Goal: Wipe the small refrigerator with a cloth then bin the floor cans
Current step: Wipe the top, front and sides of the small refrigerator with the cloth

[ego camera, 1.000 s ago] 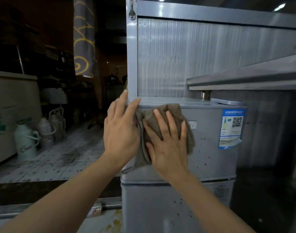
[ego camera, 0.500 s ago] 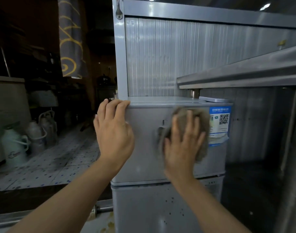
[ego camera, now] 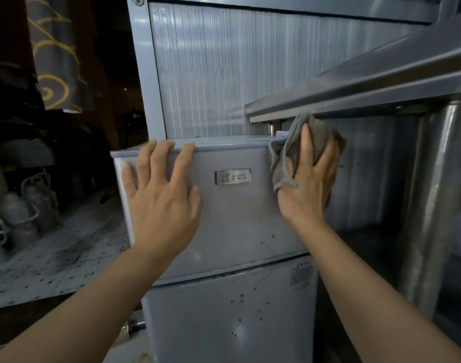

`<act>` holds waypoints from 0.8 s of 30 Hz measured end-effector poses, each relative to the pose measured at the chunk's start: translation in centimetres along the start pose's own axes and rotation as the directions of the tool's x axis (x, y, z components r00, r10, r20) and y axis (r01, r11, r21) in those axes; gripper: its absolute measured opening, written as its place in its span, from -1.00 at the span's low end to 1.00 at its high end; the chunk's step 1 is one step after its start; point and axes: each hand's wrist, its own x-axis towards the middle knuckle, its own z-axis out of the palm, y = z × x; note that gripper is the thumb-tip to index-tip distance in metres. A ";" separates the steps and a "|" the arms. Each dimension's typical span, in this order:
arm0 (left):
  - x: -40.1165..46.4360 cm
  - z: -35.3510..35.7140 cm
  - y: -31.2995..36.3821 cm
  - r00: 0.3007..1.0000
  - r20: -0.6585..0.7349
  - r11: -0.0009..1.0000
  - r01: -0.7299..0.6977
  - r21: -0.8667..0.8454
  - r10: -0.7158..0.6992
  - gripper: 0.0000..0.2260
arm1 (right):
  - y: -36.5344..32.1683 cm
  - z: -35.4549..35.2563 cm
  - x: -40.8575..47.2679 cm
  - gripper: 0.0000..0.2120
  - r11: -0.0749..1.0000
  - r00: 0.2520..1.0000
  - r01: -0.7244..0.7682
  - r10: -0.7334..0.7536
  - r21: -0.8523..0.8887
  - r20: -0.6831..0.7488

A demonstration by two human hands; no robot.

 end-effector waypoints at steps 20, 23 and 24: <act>-7.5 1.9 -2.5 0.965 0.214 0.974 -0.183 0.134 0.152 -0.38 | 3.3 1.8 -7.8 -0.23 0.999 0.998 -0.032 0.033 -0.027 0.046; -7.9 2.3 -2.2 0.970 0.203 0.980 -0.159 0.119 0.133 -0.37 | 4.4 2.1 -12.5 -0.17 0.998 0.997 -0.019 0.023 -0.054 0.072; -8.1 2.3 -2.1 0.971 0.202 0.982 -0.149 0.112 0.125 -0.37 | 5.0 2.1 -14.4 -0.13 0.996 0.996 -0.006 0.013 -0.085 0.086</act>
